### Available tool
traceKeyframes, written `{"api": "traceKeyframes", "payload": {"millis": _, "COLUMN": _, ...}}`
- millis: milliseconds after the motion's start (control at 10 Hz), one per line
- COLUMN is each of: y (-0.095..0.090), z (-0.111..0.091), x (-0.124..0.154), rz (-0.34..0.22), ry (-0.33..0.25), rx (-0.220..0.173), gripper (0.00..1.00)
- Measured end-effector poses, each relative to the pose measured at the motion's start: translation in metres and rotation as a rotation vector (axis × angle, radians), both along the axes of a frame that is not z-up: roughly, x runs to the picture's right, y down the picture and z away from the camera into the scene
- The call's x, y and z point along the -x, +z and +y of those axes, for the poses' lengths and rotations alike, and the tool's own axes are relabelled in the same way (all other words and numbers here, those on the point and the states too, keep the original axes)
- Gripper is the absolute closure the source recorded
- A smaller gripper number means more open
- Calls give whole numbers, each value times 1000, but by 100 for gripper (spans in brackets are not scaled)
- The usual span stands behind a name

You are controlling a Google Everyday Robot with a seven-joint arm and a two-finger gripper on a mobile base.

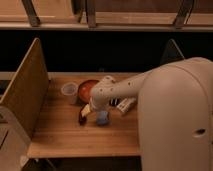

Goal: Drag the pepper across the table

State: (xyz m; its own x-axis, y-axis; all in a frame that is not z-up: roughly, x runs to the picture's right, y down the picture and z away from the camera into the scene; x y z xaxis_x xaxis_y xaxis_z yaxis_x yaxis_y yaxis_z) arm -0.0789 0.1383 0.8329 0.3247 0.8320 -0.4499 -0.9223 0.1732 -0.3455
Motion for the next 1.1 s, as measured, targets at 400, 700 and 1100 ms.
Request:
{"api": "traceKeyframes", "payload": {"millis": 400, "y": 14, "z": 7, "x": 48, "rz": -31, "ry": -105, "rx": 48, "gripper": 20}}
{"api": "traceKeyframes", "payload": {"millis": 700, "y": 27, "z": 27, "x": 72, "rz": -41, "ry": -144, "rx": 120, "gripper": 20}}
{"api": "traceKeyframes", "payload": {"millis": 1100, "y": 28, "z": 26, "x": 70, "rz": -39, "ry": -142, "rx": 119, "gripper": 20}}
